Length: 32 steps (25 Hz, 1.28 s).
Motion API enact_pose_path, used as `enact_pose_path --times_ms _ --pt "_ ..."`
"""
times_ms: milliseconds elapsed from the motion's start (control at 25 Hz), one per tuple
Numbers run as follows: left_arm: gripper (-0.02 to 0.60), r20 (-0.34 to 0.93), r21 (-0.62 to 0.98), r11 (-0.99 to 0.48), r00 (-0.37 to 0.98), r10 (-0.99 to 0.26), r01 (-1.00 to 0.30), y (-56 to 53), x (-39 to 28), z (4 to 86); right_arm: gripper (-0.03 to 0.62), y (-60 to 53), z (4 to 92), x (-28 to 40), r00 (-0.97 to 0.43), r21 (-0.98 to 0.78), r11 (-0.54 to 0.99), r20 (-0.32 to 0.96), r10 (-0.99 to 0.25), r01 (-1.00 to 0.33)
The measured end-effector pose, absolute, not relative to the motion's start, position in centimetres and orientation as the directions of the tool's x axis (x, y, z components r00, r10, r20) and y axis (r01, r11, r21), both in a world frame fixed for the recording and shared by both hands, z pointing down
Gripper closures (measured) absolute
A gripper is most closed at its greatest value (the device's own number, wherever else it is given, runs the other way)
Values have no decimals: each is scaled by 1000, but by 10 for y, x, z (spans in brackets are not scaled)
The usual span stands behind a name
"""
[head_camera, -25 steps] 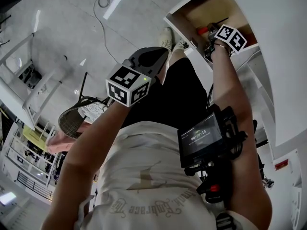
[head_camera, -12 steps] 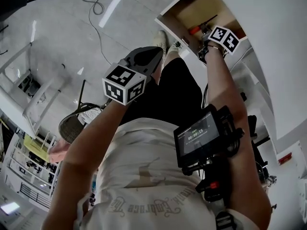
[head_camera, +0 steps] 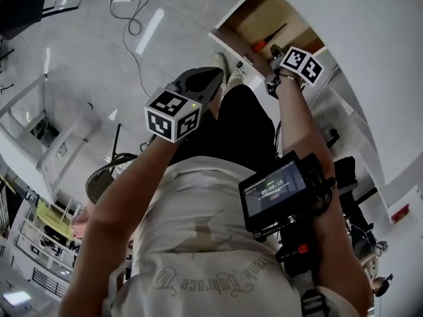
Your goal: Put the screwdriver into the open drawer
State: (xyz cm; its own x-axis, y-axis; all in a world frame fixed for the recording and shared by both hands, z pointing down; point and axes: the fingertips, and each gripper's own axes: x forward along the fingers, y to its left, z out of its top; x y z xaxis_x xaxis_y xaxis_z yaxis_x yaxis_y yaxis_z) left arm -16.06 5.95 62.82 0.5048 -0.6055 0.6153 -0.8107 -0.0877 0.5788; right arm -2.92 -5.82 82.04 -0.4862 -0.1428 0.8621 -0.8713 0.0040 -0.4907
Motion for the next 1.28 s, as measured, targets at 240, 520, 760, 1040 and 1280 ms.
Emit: enact_pose_path --times_ms 240,520,760,1040,1280 --pt "561 602 575 -119 516 -610 -810 60 -160 613 559 -55 787 -39 -537 -536 62 821 -194 -842" --pt "561 577 577 -156 535 -617 -802 51 -161 594 560 -50 746 -46 -565 -539 168 789 -243 -825" --pt "561 551 567 -205 553 -625 -797 38 -165 575 560 -48 709 -48 -593 -549 226 755 -281 -805" --pt "561 528 555 -244 564 -635 -795 31 -167 553 563 -47 671 -37 -608 -568 220 718 -339 -793" --pt "561 516 562 -258 577 -633 -786 28 -172 549 565 -45 647 -37 -626 -581 236 690 -363 -779"
